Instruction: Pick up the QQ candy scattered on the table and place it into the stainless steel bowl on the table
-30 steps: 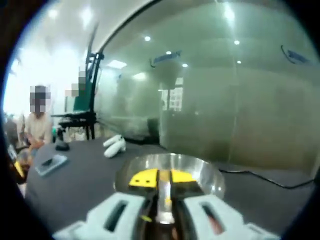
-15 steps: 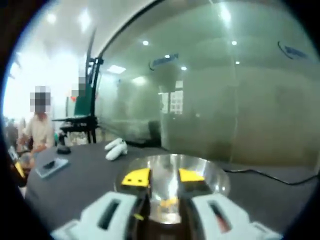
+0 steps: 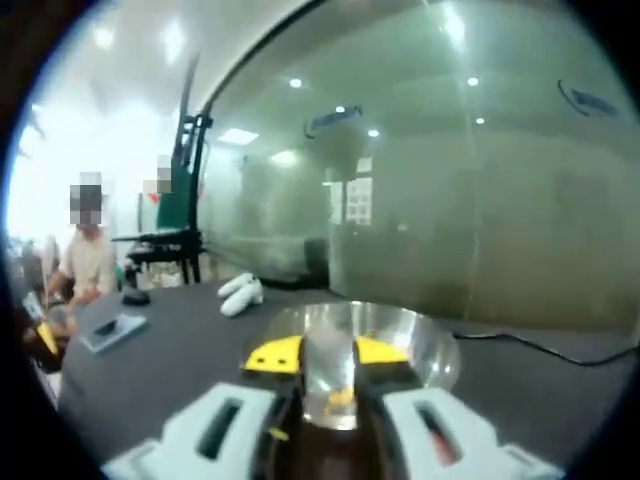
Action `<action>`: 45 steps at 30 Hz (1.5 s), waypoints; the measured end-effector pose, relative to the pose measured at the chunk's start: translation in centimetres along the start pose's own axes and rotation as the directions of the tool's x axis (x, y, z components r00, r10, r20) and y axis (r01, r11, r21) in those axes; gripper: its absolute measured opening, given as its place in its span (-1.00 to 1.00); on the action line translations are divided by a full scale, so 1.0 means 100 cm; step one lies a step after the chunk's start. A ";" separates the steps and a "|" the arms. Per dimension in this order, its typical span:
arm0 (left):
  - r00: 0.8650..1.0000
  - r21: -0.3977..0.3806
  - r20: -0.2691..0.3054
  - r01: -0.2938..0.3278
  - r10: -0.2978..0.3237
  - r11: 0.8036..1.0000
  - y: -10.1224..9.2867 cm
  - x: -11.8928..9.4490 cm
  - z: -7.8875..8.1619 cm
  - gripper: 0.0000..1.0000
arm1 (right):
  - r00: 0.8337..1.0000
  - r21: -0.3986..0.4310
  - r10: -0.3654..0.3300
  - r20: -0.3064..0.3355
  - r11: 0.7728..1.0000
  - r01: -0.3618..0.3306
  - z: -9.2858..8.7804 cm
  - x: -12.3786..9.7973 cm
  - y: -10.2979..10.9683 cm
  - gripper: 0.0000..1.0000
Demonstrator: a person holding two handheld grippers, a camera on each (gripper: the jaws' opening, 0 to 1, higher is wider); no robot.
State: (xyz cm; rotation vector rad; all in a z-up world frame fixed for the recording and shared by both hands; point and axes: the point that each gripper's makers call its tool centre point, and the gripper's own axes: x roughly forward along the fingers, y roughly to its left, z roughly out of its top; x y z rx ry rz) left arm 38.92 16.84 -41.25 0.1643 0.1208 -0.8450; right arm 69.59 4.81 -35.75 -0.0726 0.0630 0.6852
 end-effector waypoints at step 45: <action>1.000 0.006 -0.025 -0.011 0.011 1.000 0.003 0.004 -0.005 0.01 | 0.960 -0.014 0.235 -0.152 0.971 -0.240 -0.089 -0.079 0.078 -0.60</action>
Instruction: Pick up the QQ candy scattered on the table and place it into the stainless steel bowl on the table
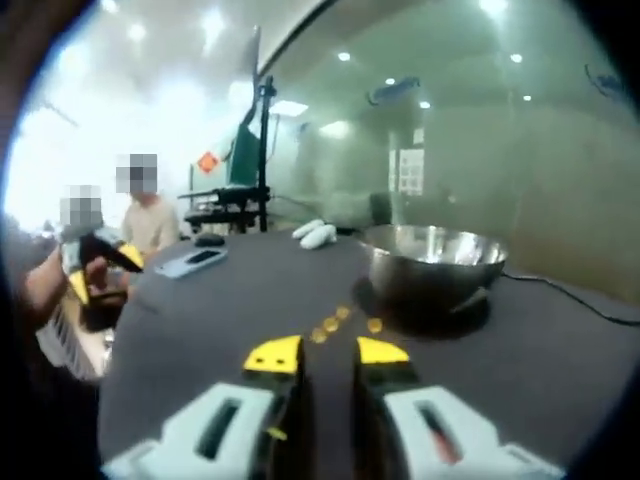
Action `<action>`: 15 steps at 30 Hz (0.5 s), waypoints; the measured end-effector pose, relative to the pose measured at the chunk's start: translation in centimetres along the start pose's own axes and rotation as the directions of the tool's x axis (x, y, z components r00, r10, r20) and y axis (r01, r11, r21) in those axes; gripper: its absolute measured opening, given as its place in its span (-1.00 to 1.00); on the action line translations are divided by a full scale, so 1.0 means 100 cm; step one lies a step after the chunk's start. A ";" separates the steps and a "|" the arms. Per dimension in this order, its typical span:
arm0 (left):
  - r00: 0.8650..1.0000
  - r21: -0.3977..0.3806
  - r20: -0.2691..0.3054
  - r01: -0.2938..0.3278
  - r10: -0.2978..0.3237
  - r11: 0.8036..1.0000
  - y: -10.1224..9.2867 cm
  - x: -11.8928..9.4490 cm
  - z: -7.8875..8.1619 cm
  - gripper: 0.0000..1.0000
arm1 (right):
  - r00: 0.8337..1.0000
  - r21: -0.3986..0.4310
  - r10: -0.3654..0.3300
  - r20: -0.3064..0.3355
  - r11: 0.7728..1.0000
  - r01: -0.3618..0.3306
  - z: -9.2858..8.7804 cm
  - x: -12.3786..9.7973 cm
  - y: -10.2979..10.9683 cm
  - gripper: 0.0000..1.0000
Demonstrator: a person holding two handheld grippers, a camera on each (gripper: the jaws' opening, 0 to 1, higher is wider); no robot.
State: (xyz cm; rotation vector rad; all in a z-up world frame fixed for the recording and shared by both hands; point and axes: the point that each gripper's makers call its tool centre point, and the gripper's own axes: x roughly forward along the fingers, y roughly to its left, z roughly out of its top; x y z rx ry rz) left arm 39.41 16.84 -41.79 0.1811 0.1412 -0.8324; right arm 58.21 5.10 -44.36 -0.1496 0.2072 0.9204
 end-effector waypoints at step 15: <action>1.000 -0.006 -0.006 -0.026 0.026 1.000 0.004 -0.008 -0.002 0.01 | 0.996 -0.007 0.029 -0.083 1.000 -0.030 -0.013 0.054 0.011 -0.61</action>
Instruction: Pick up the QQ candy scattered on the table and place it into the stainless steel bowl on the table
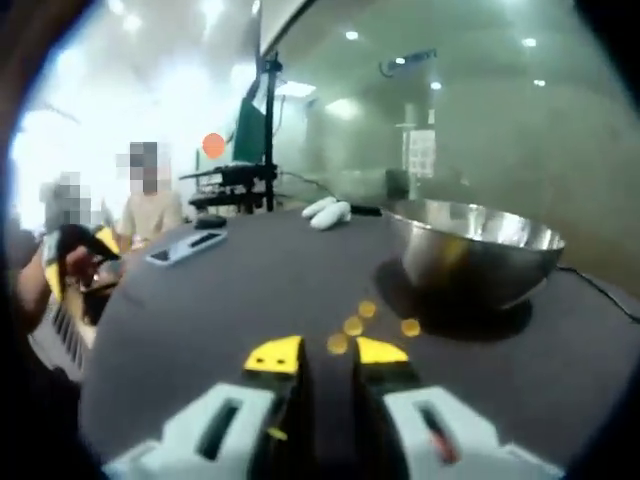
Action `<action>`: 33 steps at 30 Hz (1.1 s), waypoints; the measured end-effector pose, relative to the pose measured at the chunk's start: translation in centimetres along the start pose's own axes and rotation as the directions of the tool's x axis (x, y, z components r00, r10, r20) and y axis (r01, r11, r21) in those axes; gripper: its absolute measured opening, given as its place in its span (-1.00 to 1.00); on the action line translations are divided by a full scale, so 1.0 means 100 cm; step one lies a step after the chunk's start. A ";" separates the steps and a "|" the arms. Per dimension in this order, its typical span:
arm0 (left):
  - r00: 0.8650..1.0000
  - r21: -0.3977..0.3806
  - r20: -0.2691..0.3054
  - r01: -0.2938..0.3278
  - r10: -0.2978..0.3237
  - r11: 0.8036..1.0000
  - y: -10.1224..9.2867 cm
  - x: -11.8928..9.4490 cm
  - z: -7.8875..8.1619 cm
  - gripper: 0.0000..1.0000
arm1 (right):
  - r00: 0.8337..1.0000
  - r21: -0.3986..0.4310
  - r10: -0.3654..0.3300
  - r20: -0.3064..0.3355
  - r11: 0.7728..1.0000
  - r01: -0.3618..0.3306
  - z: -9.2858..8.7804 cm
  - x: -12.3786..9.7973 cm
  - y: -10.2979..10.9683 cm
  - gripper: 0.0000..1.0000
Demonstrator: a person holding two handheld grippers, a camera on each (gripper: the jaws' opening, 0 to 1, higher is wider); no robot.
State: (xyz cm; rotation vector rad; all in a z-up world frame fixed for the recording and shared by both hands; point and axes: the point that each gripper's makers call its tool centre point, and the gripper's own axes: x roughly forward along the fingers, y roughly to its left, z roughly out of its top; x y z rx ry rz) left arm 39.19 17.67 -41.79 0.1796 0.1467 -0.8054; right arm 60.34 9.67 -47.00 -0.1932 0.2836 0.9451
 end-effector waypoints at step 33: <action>1.000 -0.011 -0.006 -0.019 0.019 1.000 0.008 -0.006 -0.006 0.01 | 0.998 -0.006 -0.033 -0.062 0.999 0.032 -0.004 0.016 0.006 -0.81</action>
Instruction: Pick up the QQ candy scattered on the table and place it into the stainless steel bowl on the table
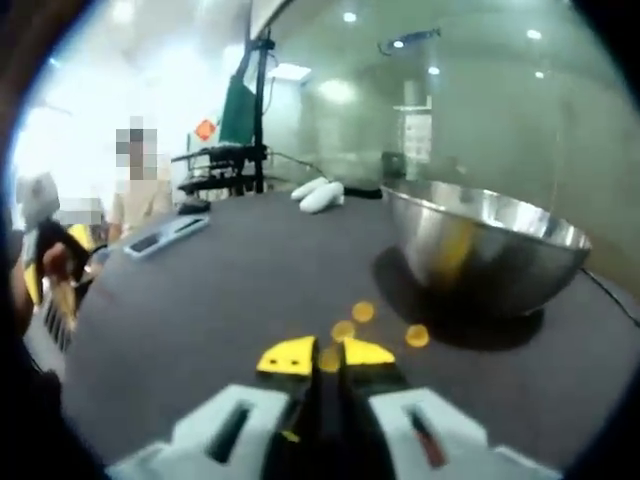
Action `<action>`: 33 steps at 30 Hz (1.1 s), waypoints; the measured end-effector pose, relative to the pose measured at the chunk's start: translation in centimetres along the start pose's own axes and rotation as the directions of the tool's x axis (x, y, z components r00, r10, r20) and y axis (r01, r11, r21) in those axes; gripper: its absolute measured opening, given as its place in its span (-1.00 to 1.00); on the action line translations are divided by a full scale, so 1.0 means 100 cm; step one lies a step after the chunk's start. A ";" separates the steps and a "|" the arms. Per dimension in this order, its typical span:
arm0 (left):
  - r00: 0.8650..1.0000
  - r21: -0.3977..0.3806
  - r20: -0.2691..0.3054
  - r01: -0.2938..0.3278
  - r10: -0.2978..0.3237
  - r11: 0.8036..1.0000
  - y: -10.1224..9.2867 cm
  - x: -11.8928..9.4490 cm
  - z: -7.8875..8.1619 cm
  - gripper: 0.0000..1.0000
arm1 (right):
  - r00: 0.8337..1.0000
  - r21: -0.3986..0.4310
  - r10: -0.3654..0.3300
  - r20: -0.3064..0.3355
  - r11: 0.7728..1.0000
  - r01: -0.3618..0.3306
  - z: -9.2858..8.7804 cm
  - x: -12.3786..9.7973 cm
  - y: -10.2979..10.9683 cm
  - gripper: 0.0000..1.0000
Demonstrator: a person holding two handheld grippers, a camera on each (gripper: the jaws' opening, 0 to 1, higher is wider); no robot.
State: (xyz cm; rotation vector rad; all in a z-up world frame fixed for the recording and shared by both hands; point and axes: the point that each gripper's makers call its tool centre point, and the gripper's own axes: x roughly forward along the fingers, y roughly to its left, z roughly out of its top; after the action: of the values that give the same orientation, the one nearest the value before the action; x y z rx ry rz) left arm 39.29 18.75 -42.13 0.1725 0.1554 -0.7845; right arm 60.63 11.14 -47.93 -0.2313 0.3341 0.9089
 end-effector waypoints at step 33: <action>1.000 0.018 0.007 0.026 -0.026 1.000 -0.005 0.005 0.005 0.01 | 0.980 0.014 -0.144 0.136 0.990 0.144 0.057 -0.056 -0.062 -0.81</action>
State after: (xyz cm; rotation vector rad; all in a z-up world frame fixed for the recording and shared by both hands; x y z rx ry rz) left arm 39.31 18.01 -41.81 0.1846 0.1444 -0.8123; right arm 63.47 5.24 -40.15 -0.1859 0.1898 0.7764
